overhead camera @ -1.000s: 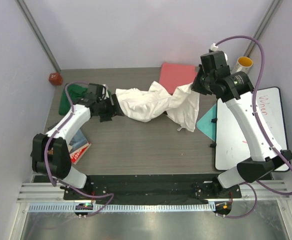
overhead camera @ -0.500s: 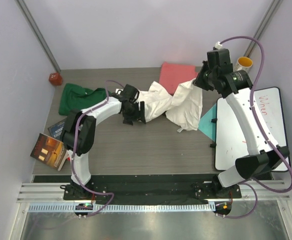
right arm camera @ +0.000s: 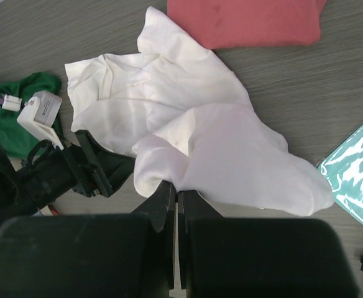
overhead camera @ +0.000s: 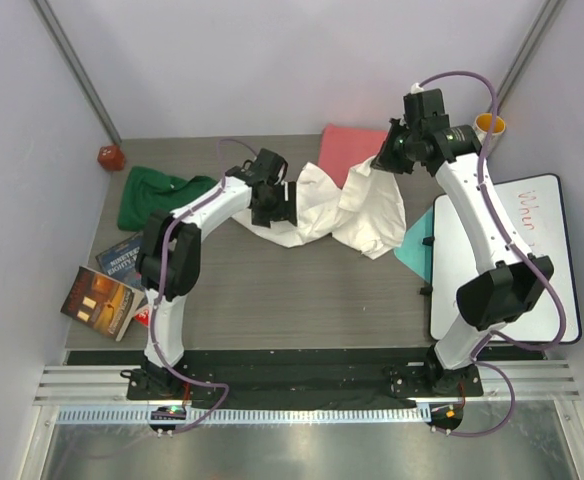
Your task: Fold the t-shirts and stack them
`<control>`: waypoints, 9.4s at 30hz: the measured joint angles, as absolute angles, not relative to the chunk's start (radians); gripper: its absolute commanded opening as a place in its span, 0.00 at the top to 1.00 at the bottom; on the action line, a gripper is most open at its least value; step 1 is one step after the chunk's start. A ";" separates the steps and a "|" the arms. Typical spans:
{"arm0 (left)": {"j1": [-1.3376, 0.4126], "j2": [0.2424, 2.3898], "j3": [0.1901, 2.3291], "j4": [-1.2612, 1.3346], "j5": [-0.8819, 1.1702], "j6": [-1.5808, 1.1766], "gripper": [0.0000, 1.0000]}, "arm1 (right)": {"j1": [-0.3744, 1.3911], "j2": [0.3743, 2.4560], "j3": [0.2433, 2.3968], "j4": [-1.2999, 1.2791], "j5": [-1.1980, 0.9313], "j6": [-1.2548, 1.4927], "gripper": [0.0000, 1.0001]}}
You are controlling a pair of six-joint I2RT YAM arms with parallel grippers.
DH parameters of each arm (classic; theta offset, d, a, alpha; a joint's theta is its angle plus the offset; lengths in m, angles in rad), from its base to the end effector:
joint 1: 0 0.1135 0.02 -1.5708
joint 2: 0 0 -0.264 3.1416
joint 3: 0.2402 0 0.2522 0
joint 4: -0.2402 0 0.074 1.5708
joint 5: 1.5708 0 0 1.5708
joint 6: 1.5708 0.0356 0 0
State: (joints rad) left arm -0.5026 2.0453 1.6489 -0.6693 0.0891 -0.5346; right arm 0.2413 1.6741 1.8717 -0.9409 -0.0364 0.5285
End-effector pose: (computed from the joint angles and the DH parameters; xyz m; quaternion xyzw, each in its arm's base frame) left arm 0.3864 -0.2160 0.2133 -0.0043 0.9674 -0.1612 0.1954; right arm 0.3457 0.0864 0.4089 0.1238 0.9071 0.1664 0.3663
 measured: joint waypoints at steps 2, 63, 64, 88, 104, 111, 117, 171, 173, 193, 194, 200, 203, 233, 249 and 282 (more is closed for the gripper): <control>-0.503 2.085 1.695 -0.688 0.091 -0.529 0.27 | 0.237 1.689 1.873 -0.938 -0.056 0.529 0.99; -0.497 1.438 1.553 -0.756 0.016 -0.560 1.00 | 0.153 1.194 1.743 -0.659 0.033 0.557 0.99; -0.497 1.493 1.570 -0.777 0.042 -0.559 1.00 | 0.153 1.198 1.746 -0.665 0.022 0.557 0.99; -0.365 2.060 1.898 -0.738 -0.010 -0.542 1.00 | 0.153 1.375 1.638 -0.571 -0.134 0.575 0.99; -0.382 2.255 1.949 -0.789 0.110 -0.571 0.37 | 0.153 1.441 1.629 -0.490 -0.106 0.559 0.99; -0.415 1.787 1.670 -0.793 0.099 -0.527 0.37 | 0.153 1.441 1.552 -0.478 -0.106 0.559 0.99; -0.492 1.723 1.576 -0.786 0.148 -0.480 0.38 | 0.153 1.443 1.523 -0.471 -0.108 0.568 0.99; -0.589 2.103 1.588 -0.784 0.101 -0.427 1.00 | 0.153 1.462 1.505 -0.478 -0.102 0.588 0.99; -0.590 2.091 1.591 -0.798 0.083 -0.425 1.00 | 0.153 1.462 1.505 -0.482 -0.094 0.589 0.99; -0.550 1.914 1.774 -0.879 0.143 -0.411 1.00 | 0.151 1.462 1.490 -0.542 -0.053 0.586 0.99; -0.548 1.912 1.774 -0.883 0.150 -0.413 1.00 | 0.150 1.462 1.490 -0.543 -0.053 0.585 0.99; -0.529 1.809 1.765 -0.884 0.153 -0.445 1.00 | 0.149 1.448 1.490 -0.568 -0.042 0.574 0.99; -0.517 1.699 1.754 -0.870 0.112 -0.482 1.00 | 0.149 1.417 1.490 -0.590 -0.018 0.572 0.99; -0.437 1.923 1.382 -0.929 -0.109 -0.384 1.00 | 0.142 1.545 1.637 -0.719 0.016 0.540 0.99; -0.415 2.090 1.753 -0.867 -0.308 -0.413 1.00 | 0.142 1.554 1.574 -0.728 -0.033 0.569 0.99; -0.332 1.829 1.491 -0.841 -0.422 -0.483 0.40 | 0.122 1.567 1.480 -0.696 -0.045 0.579 0.99</control>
